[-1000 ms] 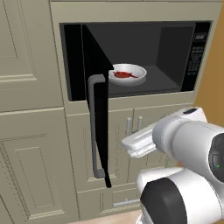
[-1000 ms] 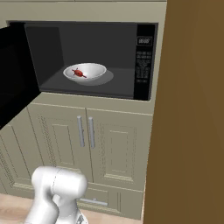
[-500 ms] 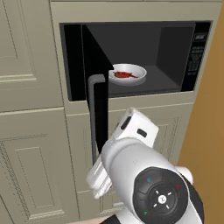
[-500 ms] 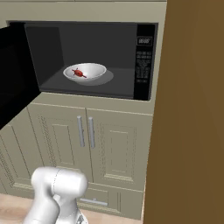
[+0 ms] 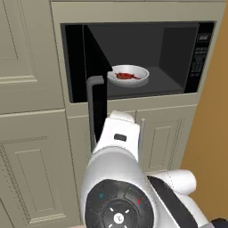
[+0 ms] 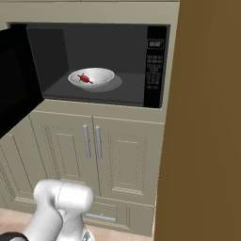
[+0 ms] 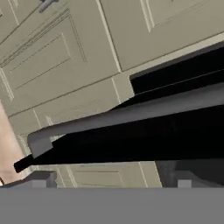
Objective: Remove the orange from the bowl and place it on the small plate. Then place the bowl with only the fish in the microwave, close the door, and press the start button to microwave the fish.
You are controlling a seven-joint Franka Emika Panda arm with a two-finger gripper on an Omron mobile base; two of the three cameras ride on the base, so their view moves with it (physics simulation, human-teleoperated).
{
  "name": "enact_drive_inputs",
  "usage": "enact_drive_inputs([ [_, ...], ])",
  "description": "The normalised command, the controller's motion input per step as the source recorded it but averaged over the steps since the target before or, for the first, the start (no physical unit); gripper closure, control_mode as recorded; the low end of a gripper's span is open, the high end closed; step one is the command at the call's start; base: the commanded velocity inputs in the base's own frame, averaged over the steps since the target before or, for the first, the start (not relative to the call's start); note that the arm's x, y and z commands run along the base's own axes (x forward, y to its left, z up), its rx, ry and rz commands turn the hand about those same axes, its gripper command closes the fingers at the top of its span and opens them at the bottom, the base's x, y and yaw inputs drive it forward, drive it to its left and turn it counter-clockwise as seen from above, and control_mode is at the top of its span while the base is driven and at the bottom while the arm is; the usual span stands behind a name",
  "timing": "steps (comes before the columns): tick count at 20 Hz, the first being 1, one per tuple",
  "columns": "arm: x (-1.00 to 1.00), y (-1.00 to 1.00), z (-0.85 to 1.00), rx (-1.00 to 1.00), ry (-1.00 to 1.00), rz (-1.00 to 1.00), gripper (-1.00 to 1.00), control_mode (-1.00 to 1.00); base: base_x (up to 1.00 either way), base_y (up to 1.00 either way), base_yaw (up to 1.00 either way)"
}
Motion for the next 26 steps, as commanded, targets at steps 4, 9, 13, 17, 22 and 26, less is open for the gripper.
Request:
enact_drive_inputs([
  [4,-0.84,0.39,-0.02,-0.27,-0.49,0.07,-1.00,-1.00,0.00,0.00,0.00],
  [9,0.46,0.84,-0.14,-0.20,-0.04,0.04,-1.00,-1.00,0.00,0.00,0.00],
  [13,0.89,0.79,-0.31,-0.16,0.02,0.01,-1.00,-1.00,0.00,0.00,0.00],
  [17,0.96,0.32,-0.27,-0.04,0.02,0.01,-1.00,-1.00,0.00,0.00,0.00],
  [22,0.81,-0.34,-0.20,0.00,0.00,0.06,-1.00,-1.00,0.00,0.00,0.00],
  [26,0.28,-0.96,0.00,0.01,0.00,0.00,-1.00,-1.00,0.00,0.00,0.00],
])
